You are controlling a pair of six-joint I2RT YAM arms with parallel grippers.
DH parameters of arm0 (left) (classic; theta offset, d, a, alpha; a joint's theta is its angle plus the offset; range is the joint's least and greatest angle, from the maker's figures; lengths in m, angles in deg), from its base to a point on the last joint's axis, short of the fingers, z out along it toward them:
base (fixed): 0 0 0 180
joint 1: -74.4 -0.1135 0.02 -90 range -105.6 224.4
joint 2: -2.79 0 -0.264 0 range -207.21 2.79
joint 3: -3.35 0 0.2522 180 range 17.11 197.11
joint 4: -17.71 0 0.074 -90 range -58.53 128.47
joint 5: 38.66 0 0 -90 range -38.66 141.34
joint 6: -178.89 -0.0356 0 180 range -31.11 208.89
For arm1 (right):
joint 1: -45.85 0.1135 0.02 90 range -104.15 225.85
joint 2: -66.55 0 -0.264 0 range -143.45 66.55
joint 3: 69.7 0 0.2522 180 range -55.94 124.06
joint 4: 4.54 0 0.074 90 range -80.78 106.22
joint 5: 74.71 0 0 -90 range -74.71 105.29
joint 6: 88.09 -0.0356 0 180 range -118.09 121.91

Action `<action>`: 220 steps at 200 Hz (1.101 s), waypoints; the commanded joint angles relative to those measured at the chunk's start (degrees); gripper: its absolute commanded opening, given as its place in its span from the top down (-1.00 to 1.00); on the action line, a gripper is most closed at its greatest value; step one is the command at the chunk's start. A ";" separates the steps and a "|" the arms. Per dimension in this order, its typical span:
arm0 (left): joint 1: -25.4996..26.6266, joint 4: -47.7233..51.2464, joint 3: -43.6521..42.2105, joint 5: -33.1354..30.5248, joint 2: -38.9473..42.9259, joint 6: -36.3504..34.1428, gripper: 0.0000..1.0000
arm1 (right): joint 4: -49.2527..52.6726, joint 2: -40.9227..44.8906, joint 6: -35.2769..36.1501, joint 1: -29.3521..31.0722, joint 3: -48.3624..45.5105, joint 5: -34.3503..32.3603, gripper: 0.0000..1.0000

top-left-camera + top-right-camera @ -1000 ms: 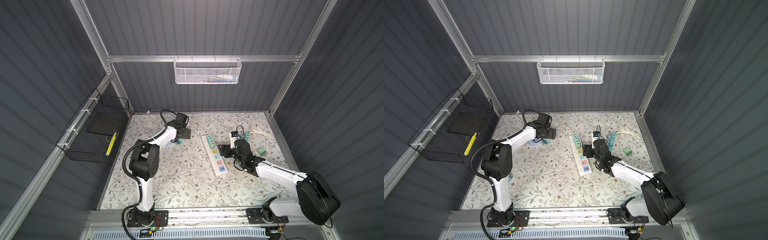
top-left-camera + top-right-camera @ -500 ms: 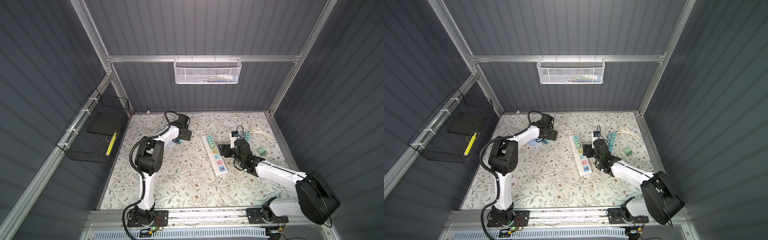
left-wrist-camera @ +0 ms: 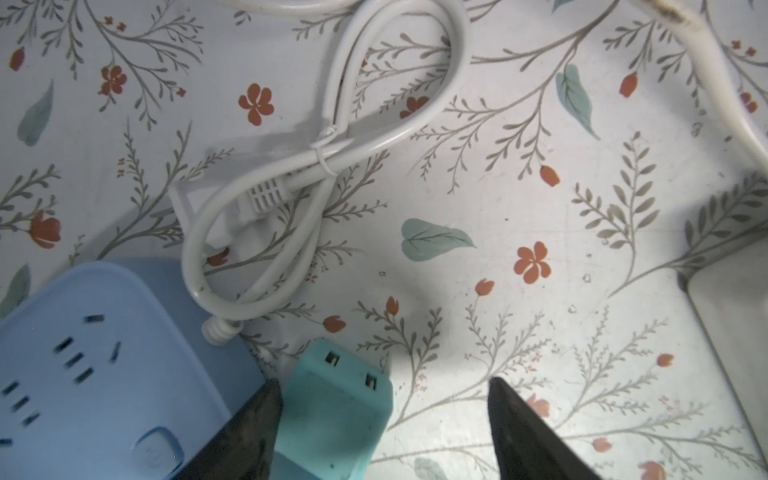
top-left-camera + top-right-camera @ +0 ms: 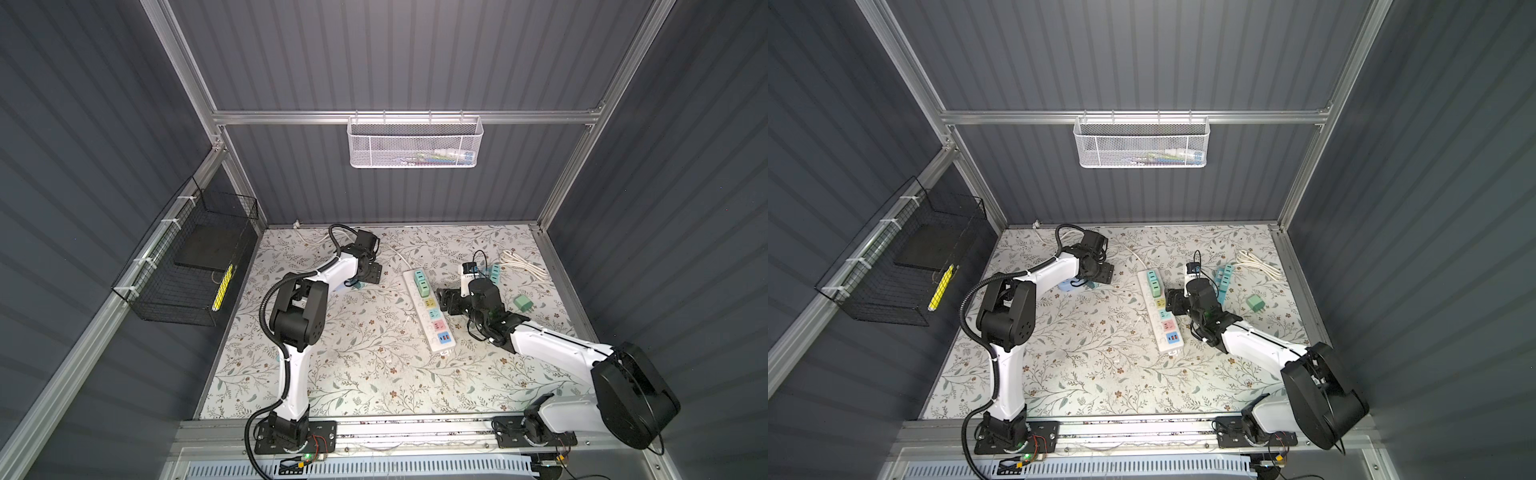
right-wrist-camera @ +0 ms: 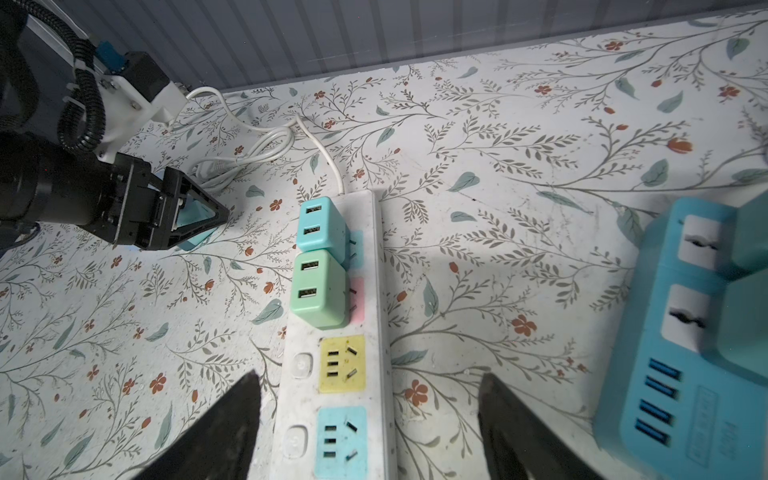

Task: Insert the plug
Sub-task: 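Close the left gripper on the teal adapter and lift it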

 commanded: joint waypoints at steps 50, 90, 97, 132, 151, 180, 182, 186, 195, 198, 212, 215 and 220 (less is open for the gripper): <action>1.93 -0.51 -6.53 4.13 1.93 4.93 -0.48 | -0.41 0.65 -0.01 -0.18 -0.35 -0.82 -0.65; 3.78 1.74 -6.72 1.42 3.12 5.67 -0.49 | -0.32 0.45 -0.05 -0.18 -0.21 -0.49 -0.66; 3.95 1.89 -6.90 1.57 3.47 5.67 -0.50 | -0.24 0.49 -0.10 -0.13 -0.25 -0.55 -0.66; 4.70 3.15 -6.53 -0.88 4.02 5.71 -0.53 | -0.23 0.65 -0.06 -0.13 -0.24 -0.40 -0.67; 4.70 7.10 -3.55 -5.94 1.73 6.90 -0.44 | -0.23 0.65 -0.01 -0.13 -0.21 -0.46 -0.66; 4.77 9.19 -2.04 -7.85 -0.54 7.55 -0.23 | -0.05 1.04 0.07 -0.13 -0.30 -0.57 -0.66; 4.79 9.08 -2.05 -7.58 -0.59 7.48 -0.22 | -0.05 1.08 0.07 -0.13 -0.31 -0.62 -0.66; 4.78 8.83 -2.20 -7.11 -0.63 7.31 -0.19 | -0.04 1.15 0.08 -0.14 -0.33 -0.63 -0.66; 4.81 8.09 -2.72 -6.30 -0.39 6.93 -0.11 | 0.03 1.34 0.08 -0.16 -0.32 -0.62 -0.67; 4.87 7.79 -2.96 -6.02 -0.26 6.86 -0.08 | 0.03 1.42 0.08 -0.13 -0.39 -0.64 -0.67; 4.84 6.56 -4.03 -4.72 0.59 6.56 -0.02 | 0.12 1.64 0.12 -0.15 -0.43 -0.70 -0.66; 4.87 6.22 -4.39 -4.47 0.86 6.48 0.00 | 0.12 1.70 0.11 -0.13 -0.44 -0.68 -0.66; 4.88 5.89 -4.86 -4.06 1.22 6.47 0.02 | 0.16 1.77 0.15 -0.13 -0.47 -0.66 -0.66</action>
